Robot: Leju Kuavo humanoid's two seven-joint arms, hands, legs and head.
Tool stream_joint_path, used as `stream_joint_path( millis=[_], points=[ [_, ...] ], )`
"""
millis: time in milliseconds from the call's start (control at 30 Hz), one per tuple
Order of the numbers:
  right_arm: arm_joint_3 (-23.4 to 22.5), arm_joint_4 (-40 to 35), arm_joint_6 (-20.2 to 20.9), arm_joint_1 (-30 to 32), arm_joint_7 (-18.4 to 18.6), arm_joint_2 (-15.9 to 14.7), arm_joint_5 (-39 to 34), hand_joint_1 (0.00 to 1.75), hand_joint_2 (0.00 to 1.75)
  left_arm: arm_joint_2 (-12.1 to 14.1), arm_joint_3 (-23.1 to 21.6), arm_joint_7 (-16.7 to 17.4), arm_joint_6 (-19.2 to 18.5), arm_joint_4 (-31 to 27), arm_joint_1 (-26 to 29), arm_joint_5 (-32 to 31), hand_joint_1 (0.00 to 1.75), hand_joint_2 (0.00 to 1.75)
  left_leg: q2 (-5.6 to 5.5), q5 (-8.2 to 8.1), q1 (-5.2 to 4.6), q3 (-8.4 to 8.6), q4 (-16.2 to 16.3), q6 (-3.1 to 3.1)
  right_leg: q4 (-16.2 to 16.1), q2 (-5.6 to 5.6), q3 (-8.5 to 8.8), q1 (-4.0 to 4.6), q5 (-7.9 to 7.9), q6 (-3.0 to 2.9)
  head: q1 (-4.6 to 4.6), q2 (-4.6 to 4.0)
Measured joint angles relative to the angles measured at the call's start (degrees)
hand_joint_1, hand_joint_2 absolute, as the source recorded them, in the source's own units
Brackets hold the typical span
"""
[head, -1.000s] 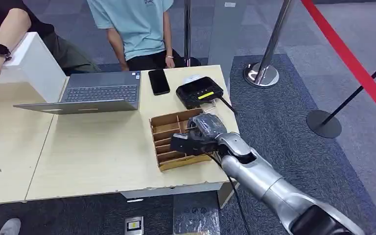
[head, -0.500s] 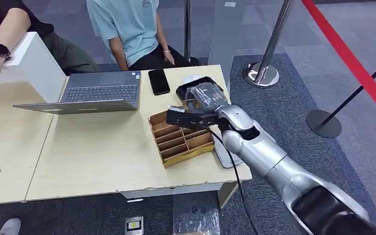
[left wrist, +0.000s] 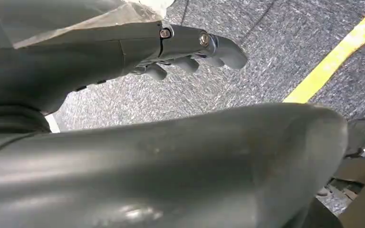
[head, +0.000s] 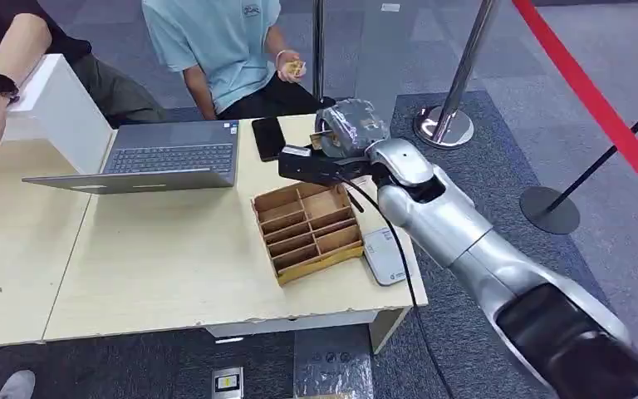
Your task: Pass the card to the sensor for recognition and then transmit it.
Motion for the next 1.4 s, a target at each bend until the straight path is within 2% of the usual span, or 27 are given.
stream_joint_path(
  millis=[500, 967, 1067, 1100, 1133, 1400],
  points=[
    [0.9, 4.5, -0.3, -2.1, -0.3, 1.8, 2.0, 1.75, 1.75, -0.2, 0.0, 0.5, 0.0, 0.0, 0.0, -0.4, 0.0, 0.0, 0.0, 0.0, 0.0, 0.0, 0.0, 0.0, 0.0, 0.0, 0.01, 0.0, 0.0, 0.0, 0.02, 0.0],
    [1.7, 7.7, -2.4, -3.3, -1.5, 3.6, 3.2, 1.71, 1.75, -0.2, 0.0, 0.4, 0.0, 0.0, -0.1, -0.4, 0.0, 0.0, 0.0, 0.0, 0.0, 0.0, 0.0, 0.0, 0.0, 0.0, 0.01, 0.0, 0.0, 0.0, 0.0, 0.0],
    [1.7, 8.2, -2.5, -3.2, -1.6, 3.8, 3.3, 1.52, 1.75, -0.2, 0.0, 0.4, 0.0, 0.0, -0.1, -0.4, 0.0, 0.0, 0.0, 0.0, 0.0, 0.0, 0.0, 0.0, 0.0, 0.0, 0.0, 0.0, 0.0, 0.0, 0.0, 0.0],
    [1.7, 8.3, -2.5, -3.2, -1.6, 3.8, 3.4, 0.31, 1.75, -0.2, 0.0, 0.4, 0.0, 0.0, -0.1, -0.3, 0.0, 0.0, 0.0, 0.0, 0.0, 0.01, 0.0, 0.0, 0.0, 0.0, 0.0, 0.0, 0.0, 0.0, 0.0, 0.0],
    [1.7, 8.4, -2.5, -3.2, -1.6, 3.8, 3.4, 0.0, 1.75, -0.2, 0.0, 0.4, 0.0, 0.0, -0.1, -0.3, 0.0, 0.0, 0.0, 0.0, 0.0, 0.01, 0.0, 0.0, 0.0, 0.0, 0.0, 0.0, 0.0, 0.0, 0.02, 0.0],
    [1.7, 8.5, -3.6, -2.7, -1.1, 3.8, 5.4, 0.0, 1.75, -0.2, 0.0, 0.5, 0.0, 0.0, -0.1, 0.0, 0.0, 0.0, 0.0, 0.0, 0.0, 0.01, 0.0, 0.0, 0.0, 0.0, -0.01, 0.0, 0.0, 0.0, 0.0, 0.0]
  ],
)
